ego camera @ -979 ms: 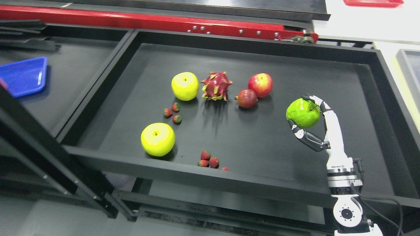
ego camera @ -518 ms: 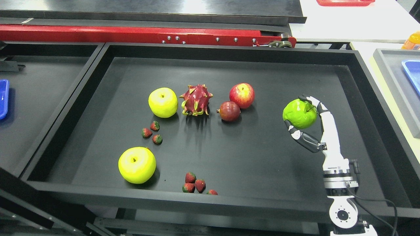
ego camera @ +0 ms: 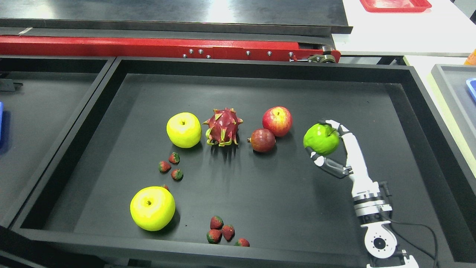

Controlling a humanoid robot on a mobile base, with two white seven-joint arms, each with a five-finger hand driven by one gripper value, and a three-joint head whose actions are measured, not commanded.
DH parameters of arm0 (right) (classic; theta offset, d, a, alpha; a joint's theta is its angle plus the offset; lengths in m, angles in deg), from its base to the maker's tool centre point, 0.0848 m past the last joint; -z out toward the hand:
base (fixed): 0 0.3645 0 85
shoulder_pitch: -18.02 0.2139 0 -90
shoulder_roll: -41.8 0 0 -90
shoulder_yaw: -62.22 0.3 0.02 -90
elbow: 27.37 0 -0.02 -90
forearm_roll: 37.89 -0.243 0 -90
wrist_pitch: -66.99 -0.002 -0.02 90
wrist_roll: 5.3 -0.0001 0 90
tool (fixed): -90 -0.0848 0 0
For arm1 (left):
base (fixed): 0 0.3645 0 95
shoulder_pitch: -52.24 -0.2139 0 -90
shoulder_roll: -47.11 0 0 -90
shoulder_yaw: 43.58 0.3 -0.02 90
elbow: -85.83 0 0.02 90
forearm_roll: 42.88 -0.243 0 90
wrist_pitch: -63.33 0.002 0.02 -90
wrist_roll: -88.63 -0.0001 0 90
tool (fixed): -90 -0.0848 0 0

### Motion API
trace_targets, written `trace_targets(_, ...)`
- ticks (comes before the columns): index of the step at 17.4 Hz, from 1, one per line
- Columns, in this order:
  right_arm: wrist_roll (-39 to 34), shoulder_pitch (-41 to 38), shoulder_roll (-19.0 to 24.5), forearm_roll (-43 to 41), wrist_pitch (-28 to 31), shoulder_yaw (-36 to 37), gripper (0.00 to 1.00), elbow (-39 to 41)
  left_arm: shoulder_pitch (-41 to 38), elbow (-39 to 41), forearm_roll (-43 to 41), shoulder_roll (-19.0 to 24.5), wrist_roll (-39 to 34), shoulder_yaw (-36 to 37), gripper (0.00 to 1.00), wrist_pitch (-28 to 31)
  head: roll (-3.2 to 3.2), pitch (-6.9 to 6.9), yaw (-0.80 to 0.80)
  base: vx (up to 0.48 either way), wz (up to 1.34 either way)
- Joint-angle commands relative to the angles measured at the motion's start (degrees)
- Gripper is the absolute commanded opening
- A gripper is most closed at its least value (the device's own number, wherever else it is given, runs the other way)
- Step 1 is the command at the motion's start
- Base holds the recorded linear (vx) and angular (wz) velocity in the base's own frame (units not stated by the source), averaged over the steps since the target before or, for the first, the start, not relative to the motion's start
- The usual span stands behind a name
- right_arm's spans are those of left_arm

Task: Place green apple on left shelf middle layer
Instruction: 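Lower the green apple onto the black shelf tray near the red apple, then open the right hand and withdraw it from the apple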

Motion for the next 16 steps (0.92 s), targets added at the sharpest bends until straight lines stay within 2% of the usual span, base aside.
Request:
trace_targets(1, -8.0, 0.3, -0.5, -0.1, 1.1, -7.6, 0.0, -0.8, 0.0, 0.0, 0.0, 1.0, -0.1, 0.0, 1.0, -0.2, 0.0, 0.0, 0.0, 0.076, 0.0)
trace_targets(4, -11.7, 3.2, -0.5, 0.1, 1.7, -11.9, 0.0, -0.8, 0.0, 0.0, 0.0, 1.0, -0.1, 0.0, 1.0, -0.1, 0.0, 0.0, 0.0, 0.071, 0.0)
trace_targets(7, -12.5, 5.2, -0.5, 0.4, 2.4, -17.1, 0.0, -1.6, 0.0, 0.0, 0.0, 1.0, -0.1, 0.0, 1.0, -0.2, 0.0, 0.0, 0.0, 0.043, -0.01)
trace_targets(9, -12.6, 6.7, -0.5, 0.2, 2.3, -17.2, 0.05, -2.6, 0.0, 0.0, 0.0, 1.0, 0.0, 0.0, 1.0, -0.1, 0.0, 0.0, 0.0, 0.03, 0.0)
trace_targets(10, -12.5, 6.7, -0.5, -0.1, 1.9, -17.1, 0.33, -2.5, 0.0, 0.0, 0.0, 1.0, 0.0, 0.0, 1.0, -0.1, 0.0, 0.0, 0.0, 0.02, 0.0)
trace_targets(11, -12.4, 6.6, -0.5, -0.2, 1.7, -16.9, 0.81, -2.5, 0.0, 0.0, 0.0, 1.0, 0.0, 0.0, 1.0, -0.1, 0.0, 0.0, 0.0, 0.02, 0.0)
trace_targets(12, -12.0, 6.2, -0.5, -0.5, 1.6, -16.7, 1.0, -2.5, 0.0, 0.0, 0.0, 1.0, 0.0, 0.0, 1.0, -0.1, 0.0, 0.0, 0.0, 0.0, 0.0)
trace_targets(16, -11.6, 5.2, -0.5, -0.9, 1.1, -13.8, 1.0, -2.5, 0.0, -0.1, 0.0, 1.0, 0.0, 0.0, 1.0, -0.1, 0.0, 0.0, 0.0, 0.0, 0.0)
